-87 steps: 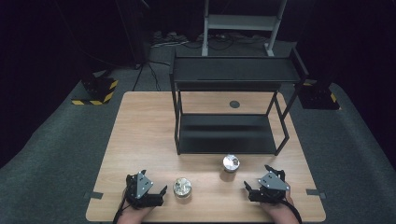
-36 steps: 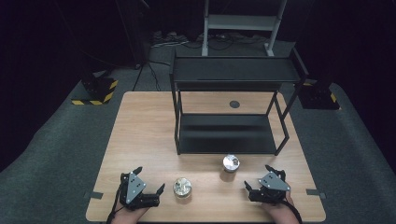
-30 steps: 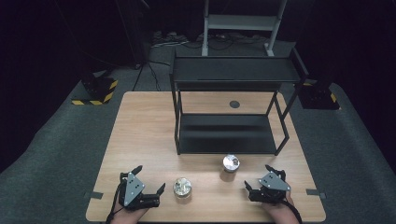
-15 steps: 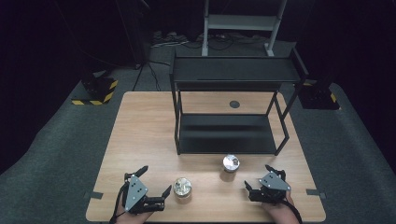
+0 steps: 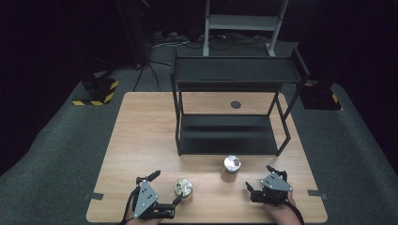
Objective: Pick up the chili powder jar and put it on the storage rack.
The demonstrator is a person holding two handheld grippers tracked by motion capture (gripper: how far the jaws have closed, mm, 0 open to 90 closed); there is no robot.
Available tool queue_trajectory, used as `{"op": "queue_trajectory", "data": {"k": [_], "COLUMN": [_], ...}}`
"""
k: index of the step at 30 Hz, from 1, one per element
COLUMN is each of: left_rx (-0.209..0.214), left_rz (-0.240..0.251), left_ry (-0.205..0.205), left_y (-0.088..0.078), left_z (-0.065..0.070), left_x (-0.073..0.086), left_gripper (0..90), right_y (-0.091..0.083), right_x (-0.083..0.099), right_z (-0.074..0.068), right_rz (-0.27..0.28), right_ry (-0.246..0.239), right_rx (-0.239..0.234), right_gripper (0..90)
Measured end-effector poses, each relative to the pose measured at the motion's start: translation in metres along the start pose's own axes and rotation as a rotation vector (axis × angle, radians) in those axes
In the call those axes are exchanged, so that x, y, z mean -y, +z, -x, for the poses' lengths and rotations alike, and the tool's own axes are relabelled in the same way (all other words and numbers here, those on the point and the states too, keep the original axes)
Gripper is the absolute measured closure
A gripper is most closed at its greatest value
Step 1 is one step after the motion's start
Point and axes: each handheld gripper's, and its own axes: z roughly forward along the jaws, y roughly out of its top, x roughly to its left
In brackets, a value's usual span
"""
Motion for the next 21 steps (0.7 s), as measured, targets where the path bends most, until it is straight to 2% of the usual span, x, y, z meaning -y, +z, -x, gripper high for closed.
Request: {"op": "queue_trajectory", "data": {"k": [10, 15, 21], "left_rx": [0.062, 0.062, 0.076], "left_rz": [-0.019, -0.024, -0.031], "left_ry": [-0.012, -0.014, -0.025], "left_y": [0.015, 0.022, 0.029], "left_z": [0.006, 0.012, 0.01], "left_x": [0.005, 0.008, 0.014], "left_gripper": [0.4, 0.4, 0.8], "right_y": [0.0, 0.0, 0.0], "right_x": [0.0, 0.001, 0.0], "right_z": [0.0, 0.001, 0.001], "right_rz": [0.0, 0.004, 0.002], "right_ry": [-0.004, -0.007, -0.01], "right_rx": [-0.005, -0.007, -0.009], "right_gripper": [0.2, 0.2, 0.2]}}
